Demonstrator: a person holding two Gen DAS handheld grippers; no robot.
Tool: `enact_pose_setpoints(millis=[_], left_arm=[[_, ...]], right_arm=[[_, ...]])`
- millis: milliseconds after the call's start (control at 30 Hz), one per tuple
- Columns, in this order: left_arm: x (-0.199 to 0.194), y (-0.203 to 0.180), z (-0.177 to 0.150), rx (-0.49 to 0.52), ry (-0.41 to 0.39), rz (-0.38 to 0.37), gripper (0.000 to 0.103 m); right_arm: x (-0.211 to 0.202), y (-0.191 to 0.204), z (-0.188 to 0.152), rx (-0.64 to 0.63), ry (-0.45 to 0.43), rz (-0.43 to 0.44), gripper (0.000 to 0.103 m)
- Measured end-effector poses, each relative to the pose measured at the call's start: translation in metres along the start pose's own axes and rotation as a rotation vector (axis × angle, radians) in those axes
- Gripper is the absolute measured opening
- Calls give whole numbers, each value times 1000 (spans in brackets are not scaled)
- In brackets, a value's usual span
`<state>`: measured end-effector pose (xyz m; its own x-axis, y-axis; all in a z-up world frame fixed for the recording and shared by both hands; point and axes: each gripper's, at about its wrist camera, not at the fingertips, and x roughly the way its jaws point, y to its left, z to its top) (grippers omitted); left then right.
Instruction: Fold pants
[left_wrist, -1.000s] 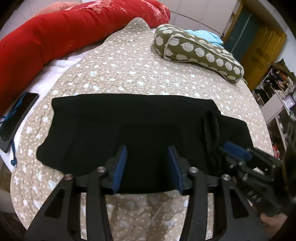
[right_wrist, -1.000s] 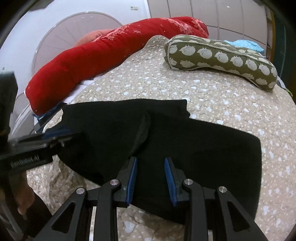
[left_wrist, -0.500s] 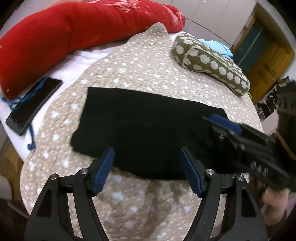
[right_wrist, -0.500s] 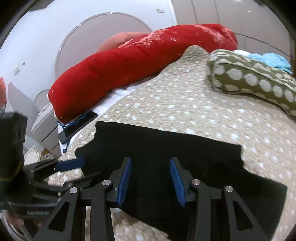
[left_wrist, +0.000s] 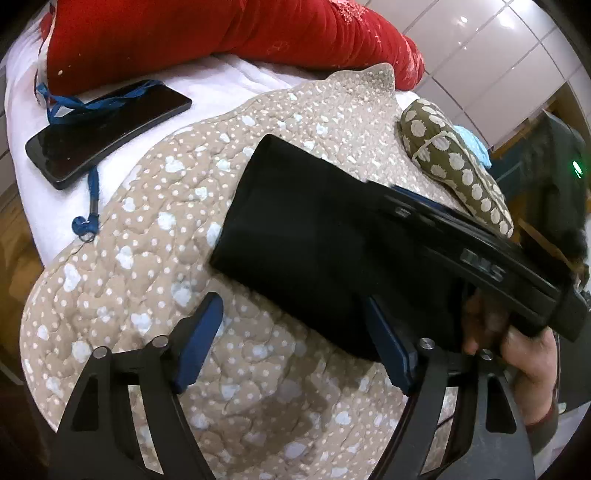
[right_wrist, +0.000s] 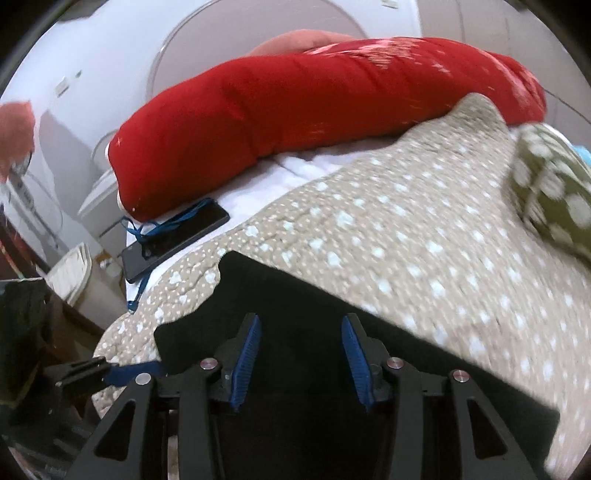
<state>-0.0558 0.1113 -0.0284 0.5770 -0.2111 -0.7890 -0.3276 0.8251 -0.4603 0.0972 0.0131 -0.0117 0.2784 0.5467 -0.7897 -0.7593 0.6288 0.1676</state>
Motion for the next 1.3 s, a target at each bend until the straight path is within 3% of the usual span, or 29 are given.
enact_pose_setpoints(millis=[267, 567, 733, 833, 900, 967, 1067, 1133, 1300], left_arm=[[8, -5, 5, -8, -15, 0, 89], [16, -9, 9, -9, -27, 3, 101], [21, -14, 10, -2, -36, 18, 102], [24, -13, 13, 1, -51, -6, 101], [24, -9, 15, -8, -67, -18, 85], [24, -3, 19, -18, -73, 7, 44], [24, 4, 23, -36, -53, -47, 29], [20, -1, 25, -8, -74, -46, 25], [-8, -32, 18, 150, -214, -52, 20]], right_arm=[[45, 16, 24, -187, 87, 21, 46], [72, 16, 29, -204, 127, 107, 48], [76, 7, 29, -153, 117, 162, 49], [70, 6, 26, -161, 88, 169, 42], [65, 9, 24, -181, 65, 162, 33], [57, 11, 23, -191, 36, 157, 27], [39, 5, 25, -158, -8, 177, 21], [24, 2, 26, -134, -52, 188, 19], [-24, -16, 17, -33, -181, 216, 16]])
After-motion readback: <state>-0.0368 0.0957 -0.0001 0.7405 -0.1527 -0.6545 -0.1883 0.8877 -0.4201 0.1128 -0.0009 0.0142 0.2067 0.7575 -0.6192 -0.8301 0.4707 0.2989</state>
